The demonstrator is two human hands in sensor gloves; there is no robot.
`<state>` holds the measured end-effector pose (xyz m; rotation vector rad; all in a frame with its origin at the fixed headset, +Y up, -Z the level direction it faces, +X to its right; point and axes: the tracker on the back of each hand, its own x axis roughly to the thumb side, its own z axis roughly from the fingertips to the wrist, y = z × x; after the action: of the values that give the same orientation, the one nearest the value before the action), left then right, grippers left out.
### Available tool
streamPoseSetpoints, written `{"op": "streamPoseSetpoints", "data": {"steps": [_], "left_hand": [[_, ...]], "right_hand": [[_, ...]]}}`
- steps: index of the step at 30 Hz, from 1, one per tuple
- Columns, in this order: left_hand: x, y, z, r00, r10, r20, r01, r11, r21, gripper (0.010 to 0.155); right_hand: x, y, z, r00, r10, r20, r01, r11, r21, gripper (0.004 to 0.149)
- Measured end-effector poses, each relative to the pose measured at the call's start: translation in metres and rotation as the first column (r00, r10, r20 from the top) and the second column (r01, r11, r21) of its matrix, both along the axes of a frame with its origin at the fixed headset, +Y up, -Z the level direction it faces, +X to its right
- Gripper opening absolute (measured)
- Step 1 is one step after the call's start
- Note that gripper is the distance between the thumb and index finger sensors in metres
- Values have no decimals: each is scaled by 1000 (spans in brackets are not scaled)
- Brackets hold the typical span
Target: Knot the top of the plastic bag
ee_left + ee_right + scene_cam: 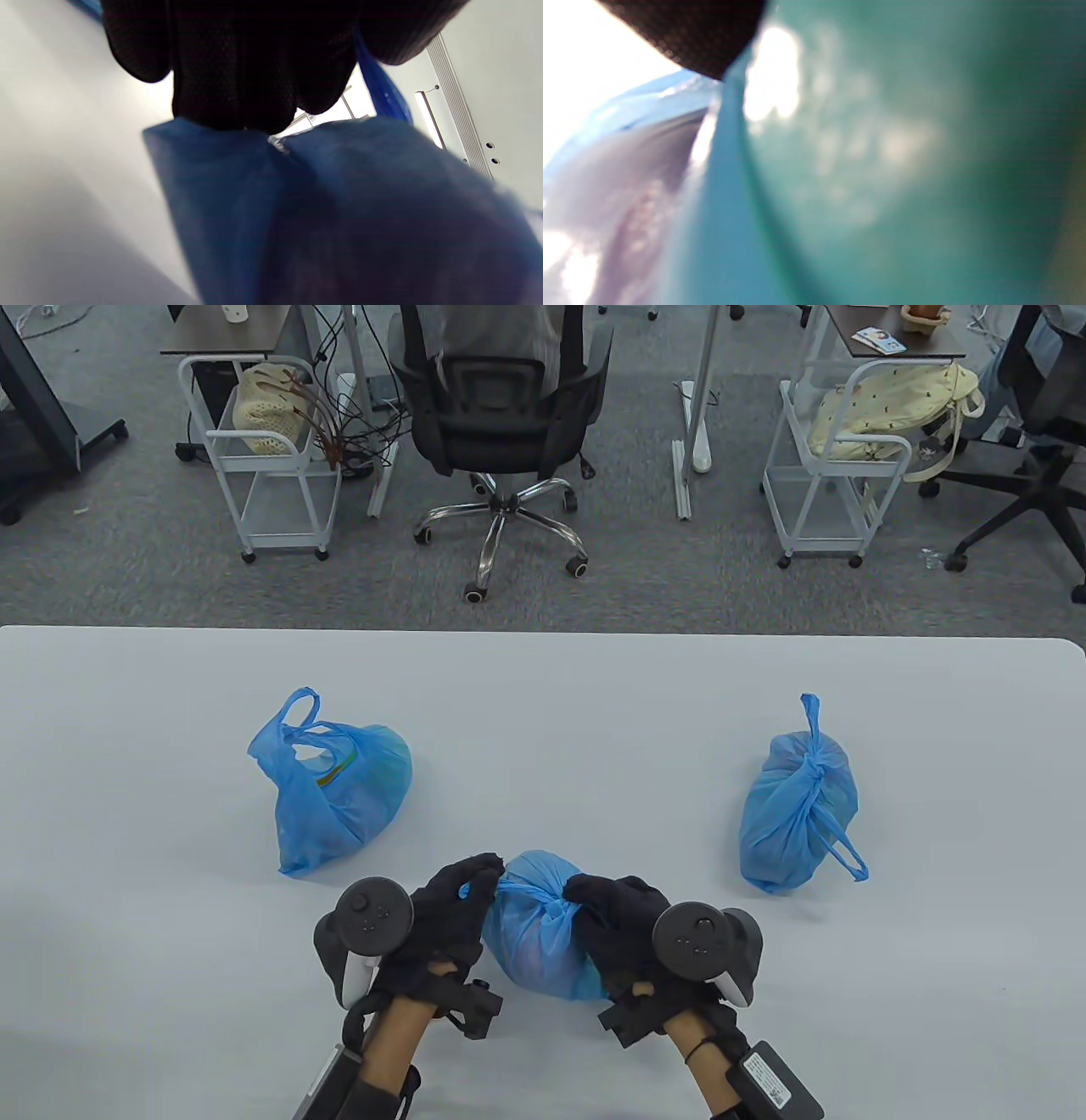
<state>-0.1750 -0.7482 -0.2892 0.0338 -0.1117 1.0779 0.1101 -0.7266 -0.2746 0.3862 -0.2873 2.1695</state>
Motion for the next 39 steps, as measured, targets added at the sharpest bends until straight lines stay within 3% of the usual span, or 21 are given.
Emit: {"op": "streamPoseSetpoints", "data": {"steps": [3,8,15,23,30,39], "left_hand": [[-3,-3,-1,997,79,11,-78,996,-42,56],[-6,-3,-2,999,54,10,-54,998,-23,59],[-5,-1,-1,1000,-14,-17,14,1000,12,58],[2,3,2,997,-73,-3,73,997,40,57],[5,3,2,996,-86,8,86,995,40,56],[8,1,1,995,-101,23,100,994,33,55]], "right_hand": [[9,0,-2,986,-162,24,163,985,-53,39],[24,-1,-2,946,-305,110,311,949,-42,39],[35,8,-2,918,-358,173,362,932,6,40],[44,32,-5,926,-287,245,275,958,81,40],[56,44,-24,899,-306,313,288,952,103,40],[69,66,-51,885,-210,415,162,976,148,40]]}}
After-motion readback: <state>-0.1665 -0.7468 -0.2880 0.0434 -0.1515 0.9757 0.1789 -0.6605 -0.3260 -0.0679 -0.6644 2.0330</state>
